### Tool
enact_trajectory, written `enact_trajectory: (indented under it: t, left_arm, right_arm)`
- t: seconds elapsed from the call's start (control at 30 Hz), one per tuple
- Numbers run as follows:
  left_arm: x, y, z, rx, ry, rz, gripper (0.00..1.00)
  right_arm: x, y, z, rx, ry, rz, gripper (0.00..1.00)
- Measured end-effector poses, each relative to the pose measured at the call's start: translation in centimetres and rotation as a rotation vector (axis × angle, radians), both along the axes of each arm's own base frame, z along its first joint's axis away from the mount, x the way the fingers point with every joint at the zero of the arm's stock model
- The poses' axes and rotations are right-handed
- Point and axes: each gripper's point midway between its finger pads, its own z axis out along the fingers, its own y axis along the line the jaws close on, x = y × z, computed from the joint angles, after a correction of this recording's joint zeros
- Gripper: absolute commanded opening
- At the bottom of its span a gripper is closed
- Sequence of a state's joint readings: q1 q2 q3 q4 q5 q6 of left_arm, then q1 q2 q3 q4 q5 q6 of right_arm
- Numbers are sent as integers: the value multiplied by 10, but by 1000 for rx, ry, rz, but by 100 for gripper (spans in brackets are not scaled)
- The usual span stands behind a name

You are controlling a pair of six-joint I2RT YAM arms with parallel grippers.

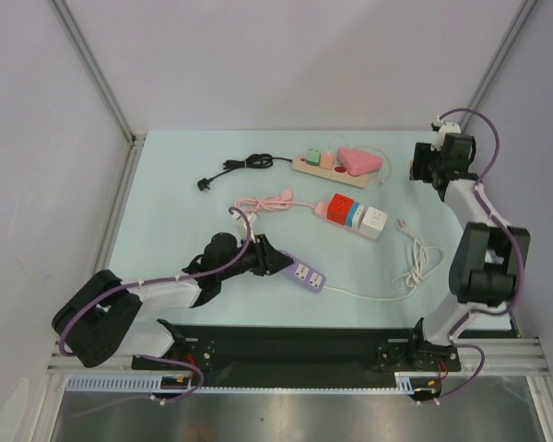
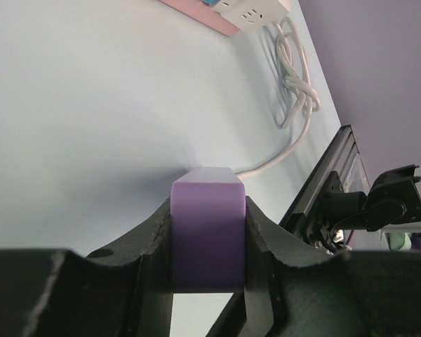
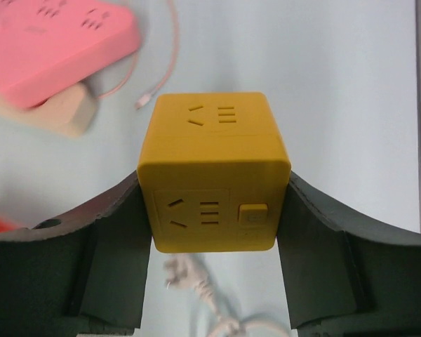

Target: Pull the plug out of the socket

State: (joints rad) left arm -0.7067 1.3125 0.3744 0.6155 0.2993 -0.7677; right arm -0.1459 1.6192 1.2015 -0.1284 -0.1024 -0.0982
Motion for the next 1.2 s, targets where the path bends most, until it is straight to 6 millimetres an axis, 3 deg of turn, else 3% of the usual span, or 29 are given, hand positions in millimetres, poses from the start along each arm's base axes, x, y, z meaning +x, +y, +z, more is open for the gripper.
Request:
enact_trajectory:
  t: [0.27,0.37,0.53,0.77,0.8,0.9,0.97,1.2]
  left_arm:
    - [-7,4,-2,-37,-28,-6,0]
    - [-12,5,-4,-54,-28,-15,0]
    - [-15,7,-5,-65,-35,-17,0]
    - [-16,8,-5,-76,-41,-16,0]
    - [-16,8,-5,-77,-41,-15,0]
    - [-16,7,-6,-81,-33,-14,0]
    - [-16,7,-6,-83,-33,-15,0]
    - [-20,11,-7,-82,-26,-9,5]
  right_arm:
    - [85,-45,-52,-61,52,-149,0]
    - [105,-56,-66,-79,62,-176,2]
    - [131,-68,-84,-120,72,-195,15]
    - [130,-72,-103,-146,113,-193,53]
    - [130,-72,-103,-146,114,-193,65]
    - [130,-73,-103,-145,114,-193,88]
    - [130,-74,-103,-145,112,-192,98]
    - [122,-80,-89,-125,96,-184,100]
